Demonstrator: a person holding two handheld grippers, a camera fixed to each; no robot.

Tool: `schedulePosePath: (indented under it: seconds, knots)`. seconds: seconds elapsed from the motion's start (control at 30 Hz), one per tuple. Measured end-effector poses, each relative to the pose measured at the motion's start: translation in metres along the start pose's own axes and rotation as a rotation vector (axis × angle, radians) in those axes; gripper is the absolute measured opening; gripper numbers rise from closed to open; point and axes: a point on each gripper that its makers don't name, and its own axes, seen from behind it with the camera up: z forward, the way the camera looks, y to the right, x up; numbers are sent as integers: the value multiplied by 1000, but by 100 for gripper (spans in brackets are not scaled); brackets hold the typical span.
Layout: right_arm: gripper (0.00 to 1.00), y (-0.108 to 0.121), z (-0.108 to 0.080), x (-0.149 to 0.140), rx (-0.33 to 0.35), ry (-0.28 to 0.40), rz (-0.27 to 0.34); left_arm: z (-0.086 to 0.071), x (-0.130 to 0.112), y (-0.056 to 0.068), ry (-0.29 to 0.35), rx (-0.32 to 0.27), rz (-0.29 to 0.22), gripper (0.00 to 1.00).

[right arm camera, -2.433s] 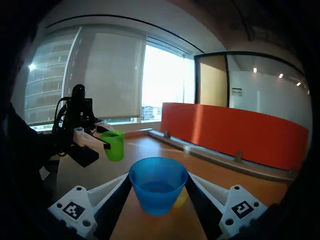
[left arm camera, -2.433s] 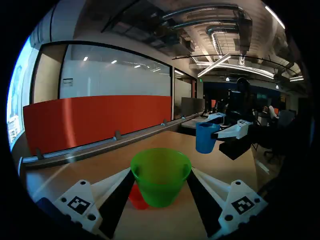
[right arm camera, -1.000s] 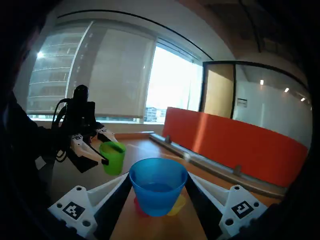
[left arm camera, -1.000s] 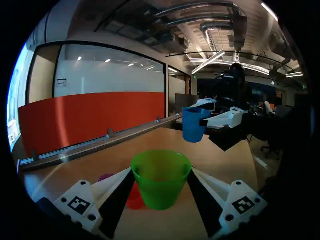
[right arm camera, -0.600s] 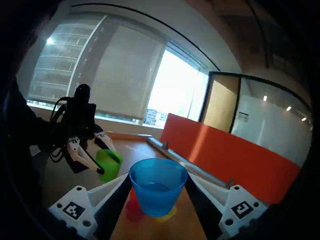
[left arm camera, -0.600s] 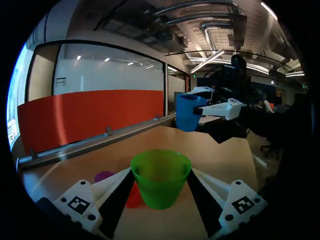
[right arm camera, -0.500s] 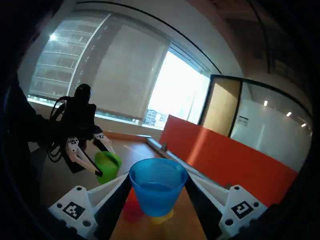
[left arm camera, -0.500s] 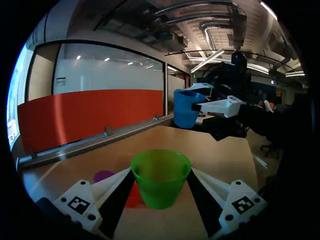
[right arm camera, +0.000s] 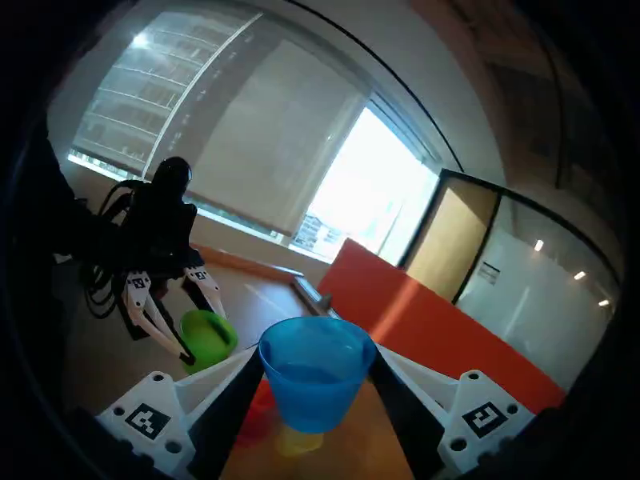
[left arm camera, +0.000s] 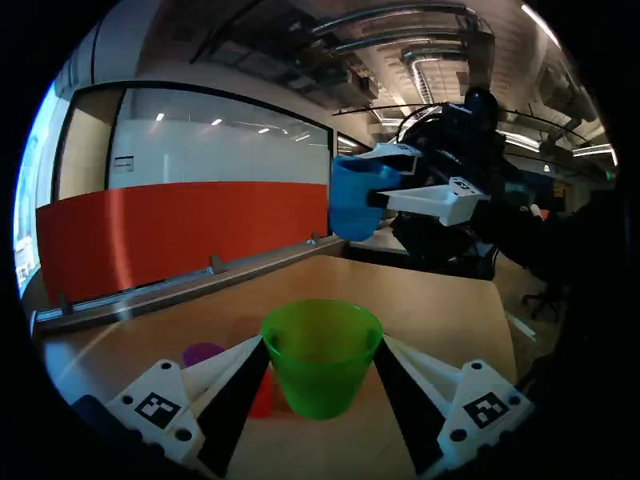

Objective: Pour water

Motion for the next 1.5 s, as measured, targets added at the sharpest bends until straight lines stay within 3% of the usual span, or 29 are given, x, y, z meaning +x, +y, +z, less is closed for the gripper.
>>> schedulePosePath:
  seconds: [1.07, 1.5]
  knots:
    - [91, 4, 37, 26, 42, -40, -329, 13, 10, 10, 25, -8, -16, 87]
    - [91, 10, 46, 32, 39, -48, -409, 17, 13, 13, 36, -17, -17, 87]
